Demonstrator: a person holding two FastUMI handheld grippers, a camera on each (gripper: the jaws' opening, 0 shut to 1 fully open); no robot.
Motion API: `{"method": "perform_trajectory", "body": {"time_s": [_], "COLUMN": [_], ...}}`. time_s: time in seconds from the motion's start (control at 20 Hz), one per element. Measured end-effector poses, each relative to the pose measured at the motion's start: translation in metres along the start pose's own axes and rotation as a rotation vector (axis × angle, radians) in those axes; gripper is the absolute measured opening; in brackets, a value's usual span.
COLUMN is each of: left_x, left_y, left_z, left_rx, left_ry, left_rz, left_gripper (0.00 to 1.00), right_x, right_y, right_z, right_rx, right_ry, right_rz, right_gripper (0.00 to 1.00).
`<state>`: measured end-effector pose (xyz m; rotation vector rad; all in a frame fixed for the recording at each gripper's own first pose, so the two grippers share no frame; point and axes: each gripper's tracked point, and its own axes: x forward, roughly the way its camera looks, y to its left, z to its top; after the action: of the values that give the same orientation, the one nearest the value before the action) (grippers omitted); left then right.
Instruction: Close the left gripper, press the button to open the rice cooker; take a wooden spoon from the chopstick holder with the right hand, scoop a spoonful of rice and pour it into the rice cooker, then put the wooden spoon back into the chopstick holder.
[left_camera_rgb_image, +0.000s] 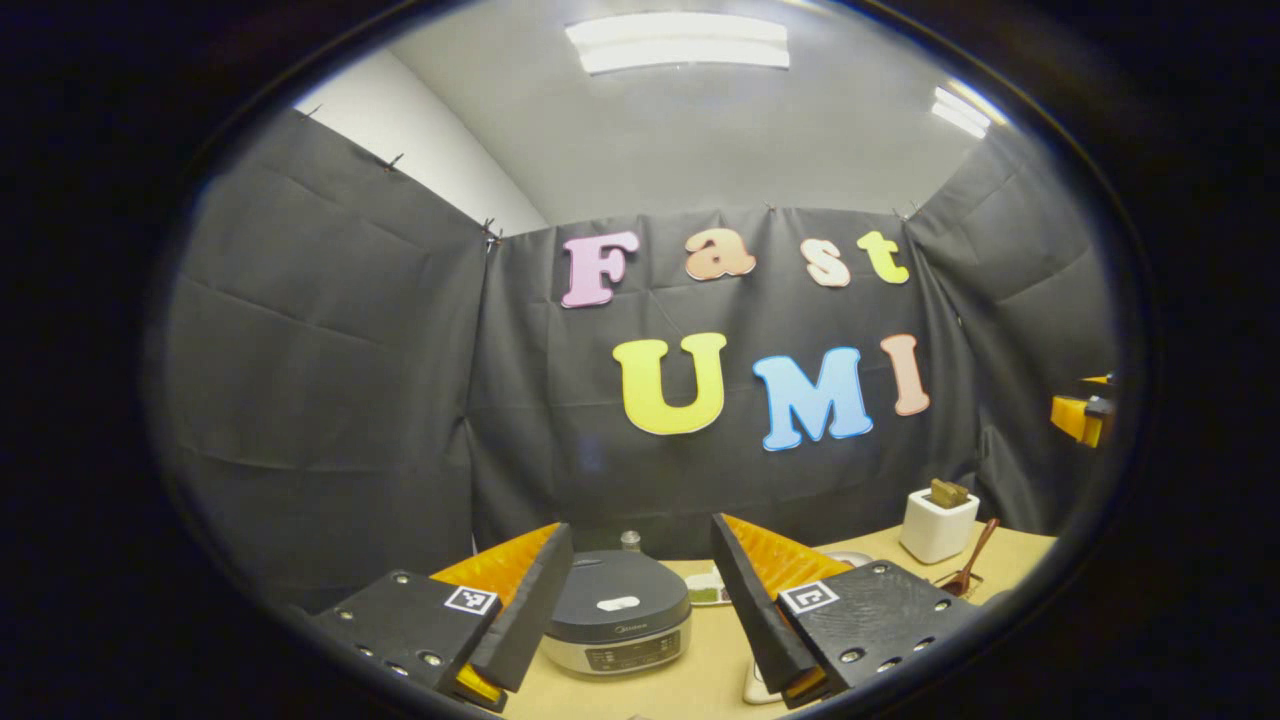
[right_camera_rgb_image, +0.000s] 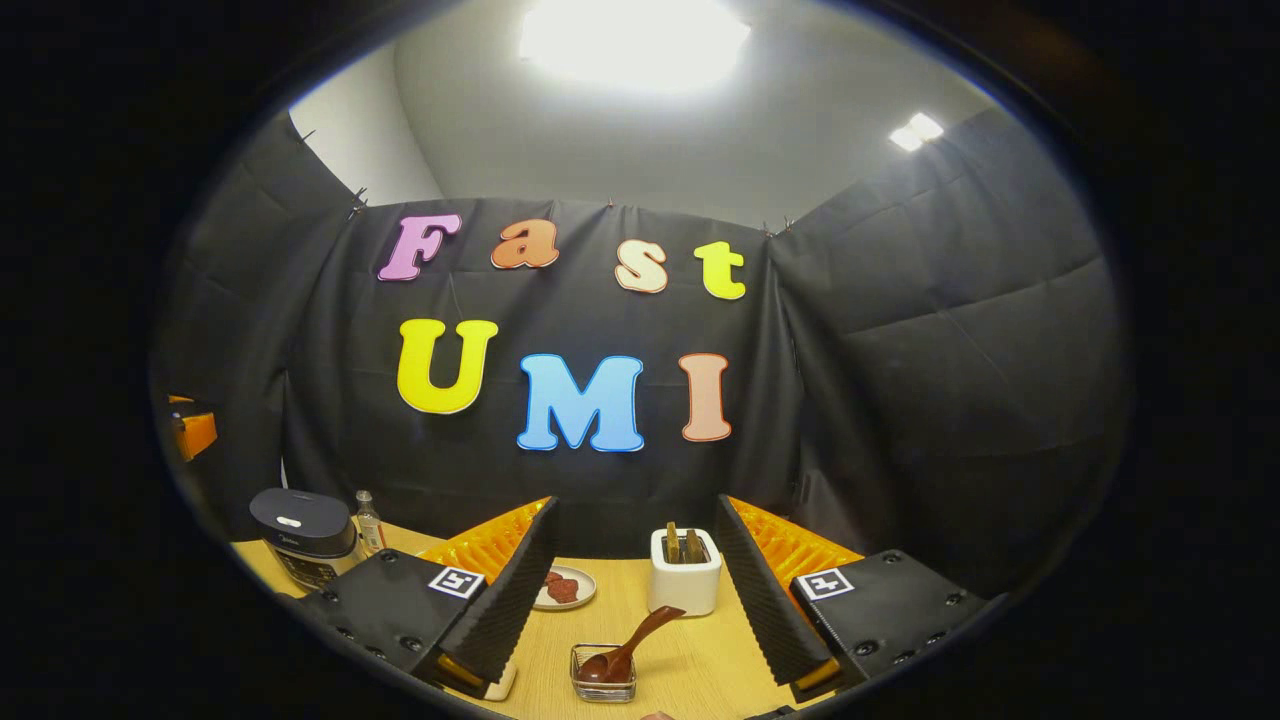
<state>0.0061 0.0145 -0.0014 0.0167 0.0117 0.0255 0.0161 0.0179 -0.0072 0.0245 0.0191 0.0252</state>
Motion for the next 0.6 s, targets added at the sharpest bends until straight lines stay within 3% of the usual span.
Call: {"method": "perform_trajectory", "body": {"time_s": [0.6], "left_x": [0.0046], "left_y": [0.0026], "left_z": [0.0037], "left_rx": [-0.022], "left_ry": [0.003], "left_rz": [0.002], "left_gripper": [0.86], "right_x": [0.0070], "right_y": [-0.0006], "right_z": [-0.0023], "right_rx": [-0.008], "right_ry": [0.001], "right_rz": [0.016], "right_gripper": [0.98]}}
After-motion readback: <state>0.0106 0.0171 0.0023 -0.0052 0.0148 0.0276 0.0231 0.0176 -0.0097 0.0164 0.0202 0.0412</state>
